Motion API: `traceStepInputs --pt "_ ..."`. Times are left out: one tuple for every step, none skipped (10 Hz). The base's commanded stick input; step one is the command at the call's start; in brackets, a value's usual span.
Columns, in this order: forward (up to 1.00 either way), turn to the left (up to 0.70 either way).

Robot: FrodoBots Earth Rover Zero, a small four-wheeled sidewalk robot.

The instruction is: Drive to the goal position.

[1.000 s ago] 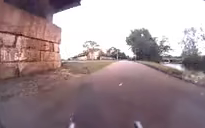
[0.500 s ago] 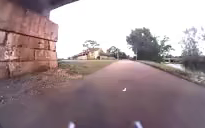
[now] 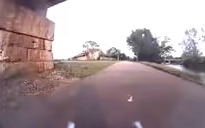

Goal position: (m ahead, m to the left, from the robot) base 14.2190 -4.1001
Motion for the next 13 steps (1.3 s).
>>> traceStepInputs --pt "1.00 0.00" --pt "1.00 0.00" --pt "1.00 0.00" --pt "1.00 0.00" --pt "1.00 0.00" --pt "1.00 0.00" --pt "1.00 0.00" --pt "1.00 0.00" --pt "1.00 0.00" --pt "1.00 0.00" --pt "1.00 0.00" --pt "1.00 -0.03" --pt "1.00 -0.32"
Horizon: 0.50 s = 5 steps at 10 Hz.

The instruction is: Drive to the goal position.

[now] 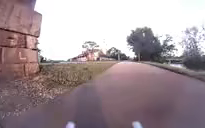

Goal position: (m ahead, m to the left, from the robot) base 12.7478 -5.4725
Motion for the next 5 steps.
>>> traceStepInputs --pt "1.00 -0.40" --pt "1.00 -0.40" --pt "1.00 -0.36" --pt "1.00 -0.03" --pt "1.00 0.00"
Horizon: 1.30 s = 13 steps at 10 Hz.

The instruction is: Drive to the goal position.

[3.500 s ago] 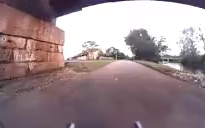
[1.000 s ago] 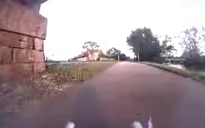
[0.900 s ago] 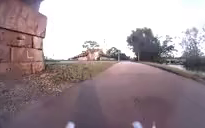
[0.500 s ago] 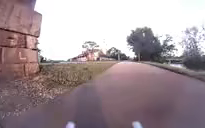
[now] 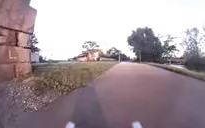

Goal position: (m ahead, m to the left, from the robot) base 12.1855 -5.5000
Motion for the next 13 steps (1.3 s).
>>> traceStepInputs --pt "1.00 0.00" --pt "1.00 0.00" --pt "1.00 0.00" --pt "1.00 0.00" --pt "1.00 0.00" --pt "1.00 0.00" --pt "1.00 0.00" --pt "1.00 0.00" --pt "1.00 0.00" --pt "1.00 0.00" --pt "1.00 0.00" --pt "1.00 0.00" --pt "1.00 0.00"
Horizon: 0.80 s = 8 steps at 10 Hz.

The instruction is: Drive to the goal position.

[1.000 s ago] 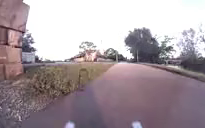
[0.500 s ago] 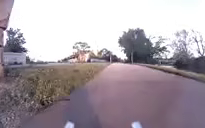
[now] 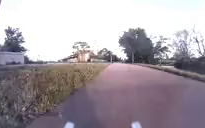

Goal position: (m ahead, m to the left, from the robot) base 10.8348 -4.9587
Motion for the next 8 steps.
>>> traceStepInputs --pt "1.00 0.00" --pt "1.00 0.00" --pt "1.00 -0.36" --pt "1.00 -0.40" --pt "1.00 -0.13" --pt "1.00 0.00" --pt "1.00 0.00" --pt "1.00 0.00"
